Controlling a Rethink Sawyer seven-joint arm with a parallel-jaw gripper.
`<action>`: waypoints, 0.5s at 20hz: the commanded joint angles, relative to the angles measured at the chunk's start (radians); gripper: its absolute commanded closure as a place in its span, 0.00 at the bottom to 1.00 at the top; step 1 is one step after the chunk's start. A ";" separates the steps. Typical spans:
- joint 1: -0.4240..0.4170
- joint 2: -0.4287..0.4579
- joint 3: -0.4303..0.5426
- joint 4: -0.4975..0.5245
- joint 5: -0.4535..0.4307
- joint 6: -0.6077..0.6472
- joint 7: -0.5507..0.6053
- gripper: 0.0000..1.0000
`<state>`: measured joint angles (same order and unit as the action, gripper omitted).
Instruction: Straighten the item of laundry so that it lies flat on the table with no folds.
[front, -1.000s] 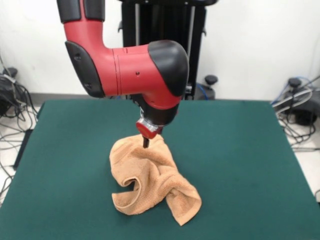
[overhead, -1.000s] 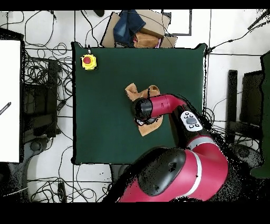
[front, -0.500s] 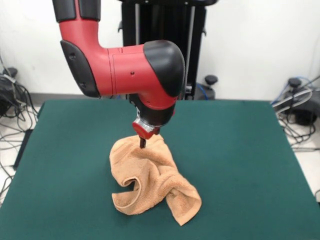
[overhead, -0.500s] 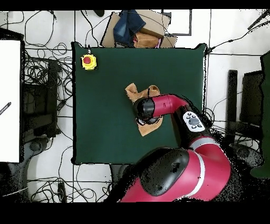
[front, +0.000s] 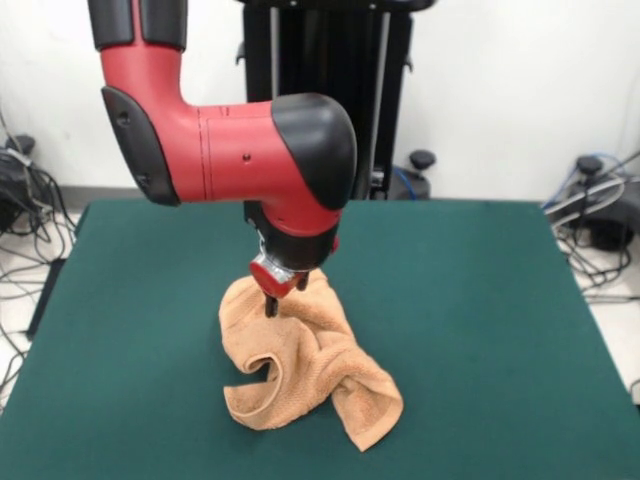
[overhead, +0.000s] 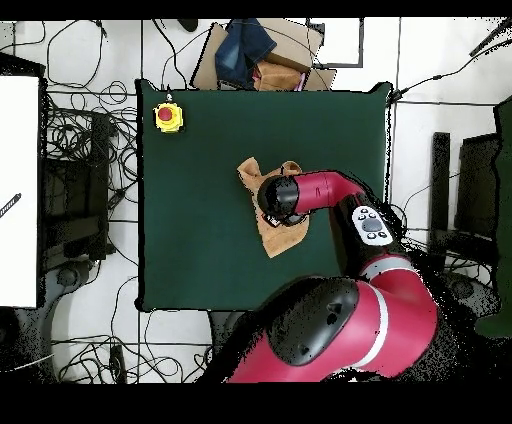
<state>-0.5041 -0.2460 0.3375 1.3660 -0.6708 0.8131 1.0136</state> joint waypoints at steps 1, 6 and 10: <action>0.002 0.055 0.055 -0.015 -0.078 -0.025 -0.165 0.00; 0.009 0.067 0.034 0.015 -0.107 -0.068 -0.132 0.00; 0.020 0.059 0.044 0.019 -0.099 -0.044 -0.113 0.00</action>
<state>-0.5037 -0.2222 0.3375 1.3647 -0.7063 0.8131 1.0136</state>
